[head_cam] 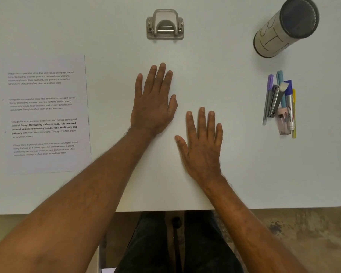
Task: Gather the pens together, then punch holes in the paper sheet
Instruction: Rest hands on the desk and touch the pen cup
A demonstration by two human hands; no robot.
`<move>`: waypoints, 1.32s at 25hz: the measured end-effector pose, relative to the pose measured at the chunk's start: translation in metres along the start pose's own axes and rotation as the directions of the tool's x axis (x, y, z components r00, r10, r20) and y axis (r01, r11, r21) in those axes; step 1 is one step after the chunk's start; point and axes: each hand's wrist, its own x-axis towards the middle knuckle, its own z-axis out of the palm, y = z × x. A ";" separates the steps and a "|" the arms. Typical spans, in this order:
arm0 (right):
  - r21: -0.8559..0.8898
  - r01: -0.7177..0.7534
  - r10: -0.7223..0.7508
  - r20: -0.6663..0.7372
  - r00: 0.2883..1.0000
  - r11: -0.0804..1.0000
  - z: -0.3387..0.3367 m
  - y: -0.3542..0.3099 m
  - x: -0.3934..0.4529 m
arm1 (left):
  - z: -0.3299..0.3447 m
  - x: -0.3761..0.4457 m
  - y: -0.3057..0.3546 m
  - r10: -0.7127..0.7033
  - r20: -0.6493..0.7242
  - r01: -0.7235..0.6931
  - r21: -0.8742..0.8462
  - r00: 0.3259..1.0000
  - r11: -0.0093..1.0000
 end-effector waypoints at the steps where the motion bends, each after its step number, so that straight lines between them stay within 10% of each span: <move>1: 0.029 0.019 -0.019 0.004 1.000 0.999 0.001 0.000 -0.003 | 0.000 0.000 0.000 0.000 0.001 0.000 -0.002 1.000 1.000; 14: 0.088 0.056 -0.045 -0.124 0.991 0.995 -0.005 0.009 0.066 | -0.001 -0.002 -0.001 0.017 -0.014 -0.017 -0.016 1.000 1.000; 24: 0.031 0.325 -0.325 -0.006 0.946 0.945 -0.016 0.005 0.054 | -0.013 -0.059 -0.011 0.015 0.076 -0.012 -0.038 0.997 0.999; 33: 0.005 0.240 -0.238 0.132 0.962 0.971 -0.049 0.015 -0.004 | -0.069 -0.100 0.005 0.042 0.174 -0.038 -0.025 0.984 0.999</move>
